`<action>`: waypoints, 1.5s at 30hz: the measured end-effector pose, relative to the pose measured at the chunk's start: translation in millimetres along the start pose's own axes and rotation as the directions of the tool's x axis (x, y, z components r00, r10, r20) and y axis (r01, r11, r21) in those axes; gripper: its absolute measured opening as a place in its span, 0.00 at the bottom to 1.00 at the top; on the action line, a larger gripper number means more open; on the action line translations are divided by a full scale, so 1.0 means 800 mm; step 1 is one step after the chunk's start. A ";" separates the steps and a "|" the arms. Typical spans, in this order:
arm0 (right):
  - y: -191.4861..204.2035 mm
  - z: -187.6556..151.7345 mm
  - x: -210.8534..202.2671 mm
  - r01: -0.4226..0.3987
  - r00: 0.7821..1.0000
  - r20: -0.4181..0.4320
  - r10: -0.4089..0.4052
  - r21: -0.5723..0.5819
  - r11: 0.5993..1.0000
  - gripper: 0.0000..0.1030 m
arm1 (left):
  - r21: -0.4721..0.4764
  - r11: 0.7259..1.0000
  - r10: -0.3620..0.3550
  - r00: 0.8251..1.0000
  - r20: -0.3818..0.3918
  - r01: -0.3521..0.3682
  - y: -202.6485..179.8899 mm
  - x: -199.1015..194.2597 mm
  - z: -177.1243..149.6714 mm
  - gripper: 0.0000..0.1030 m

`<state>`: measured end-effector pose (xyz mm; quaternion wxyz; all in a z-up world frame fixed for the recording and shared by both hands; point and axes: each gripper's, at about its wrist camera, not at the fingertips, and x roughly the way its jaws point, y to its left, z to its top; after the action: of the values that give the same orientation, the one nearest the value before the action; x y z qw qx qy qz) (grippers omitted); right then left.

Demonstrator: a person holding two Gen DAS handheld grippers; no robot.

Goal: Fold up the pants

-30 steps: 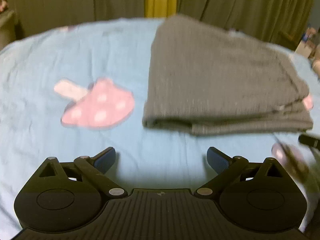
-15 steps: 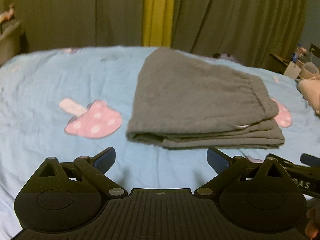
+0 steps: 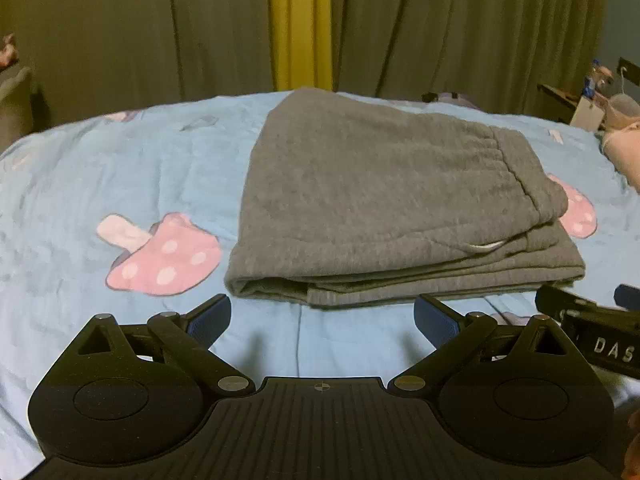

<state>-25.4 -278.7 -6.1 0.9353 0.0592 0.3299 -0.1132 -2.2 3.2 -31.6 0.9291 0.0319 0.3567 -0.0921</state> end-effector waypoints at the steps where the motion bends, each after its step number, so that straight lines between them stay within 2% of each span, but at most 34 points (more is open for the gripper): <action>1: -0.001 0.001 0.002 -0.001 1.000 0.000 0.001 0.007 1.000 0.96 | 0.006 1.000 -0.001 1.000 0.003 0.001 -0.001 0.001 0.000 0.98; 8: -0.004 0.003 0.007 0.009 1.000 0.003 -0.009 0.026 1.000 0.96 | 0.006 1.000 -0.018 0.999 0.026 0.018 -0.001 0.006 0.001 0.98; 22: 0.013 -0.003 0.004 0.014 1.000 0.019 -0.013 -0.059 0.998 0.96 | -0.033 0.999 -0.028 1.000 -0.010 0.027 0.009 0.009 -0.002 0.98; 45: 0.012 -0.006 0.011 0.010 1.000 -0.004 -0.010 -0.051 0.999 0.96 | -0.019 1.000 -0.014 0.999 -0.041 0.013 0.012 0.016 -0.006 0.98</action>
<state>-18.7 -269.9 -14.8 0.9352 0.0341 0.3351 -0.1092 6.1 11.3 -43.8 0.9213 0.0225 0.3766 -0.0942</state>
